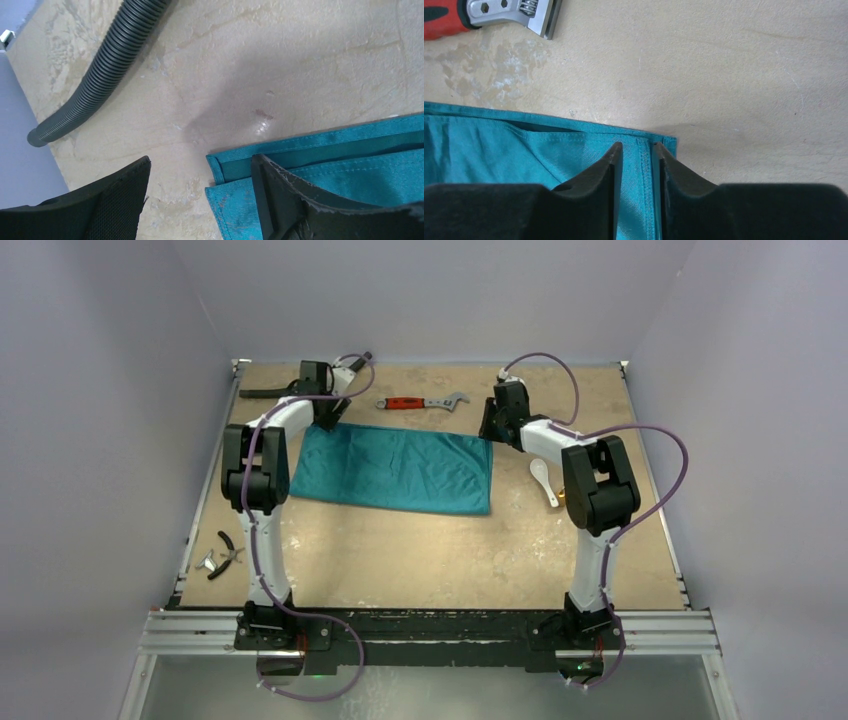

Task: Fold the napkin into a case and place the utensils inside
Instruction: Fold and flatten the napkin at the center of the board.

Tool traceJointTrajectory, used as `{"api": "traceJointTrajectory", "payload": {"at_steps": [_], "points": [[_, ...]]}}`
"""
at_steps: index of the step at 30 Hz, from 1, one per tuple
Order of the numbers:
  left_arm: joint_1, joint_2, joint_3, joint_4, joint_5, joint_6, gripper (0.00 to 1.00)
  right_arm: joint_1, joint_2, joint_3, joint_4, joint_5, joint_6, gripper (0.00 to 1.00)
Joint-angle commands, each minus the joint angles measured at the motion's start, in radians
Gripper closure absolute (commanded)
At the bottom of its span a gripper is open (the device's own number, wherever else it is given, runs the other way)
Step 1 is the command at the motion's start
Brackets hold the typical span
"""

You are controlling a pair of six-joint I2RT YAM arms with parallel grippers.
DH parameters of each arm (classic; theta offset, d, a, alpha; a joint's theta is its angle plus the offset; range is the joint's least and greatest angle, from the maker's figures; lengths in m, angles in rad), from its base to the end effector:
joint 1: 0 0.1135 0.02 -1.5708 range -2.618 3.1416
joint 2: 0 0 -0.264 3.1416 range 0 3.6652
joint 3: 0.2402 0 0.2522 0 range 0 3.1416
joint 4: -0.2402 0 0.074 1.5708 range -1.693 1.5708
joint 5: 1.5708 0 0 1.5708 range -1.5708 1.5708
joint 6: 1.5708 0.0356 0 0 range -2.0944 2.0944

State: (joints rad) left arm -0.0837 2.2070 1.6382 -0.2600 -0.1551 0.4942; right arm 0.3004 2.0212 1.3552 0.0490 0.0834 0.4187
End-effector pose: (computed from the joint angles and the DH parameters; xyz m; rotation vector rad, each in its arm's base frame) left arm 0.4881 -0.0354 0.1640 0.6193 2.3400 0.3759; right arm 0.4345 0.1315 0.1837 0.1776 2.1957 0.3144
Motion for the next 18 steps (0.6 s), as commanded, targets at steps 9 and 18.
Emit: {"api": "traceJointTrajectory", "payload": {"at_steps": [9,18], "points": [[0.024,0.028,0.037,0.005,-0.006,0.02,0.29,0.0,-0.016,-0.025,-0.006,-0.062,0.01,0.57],[0.028,0.014,0.031,0.003,0.007,0.022,0.29,0.002,-0.006,-0.047,0.027,-0.028,0.012,0.58]]}}
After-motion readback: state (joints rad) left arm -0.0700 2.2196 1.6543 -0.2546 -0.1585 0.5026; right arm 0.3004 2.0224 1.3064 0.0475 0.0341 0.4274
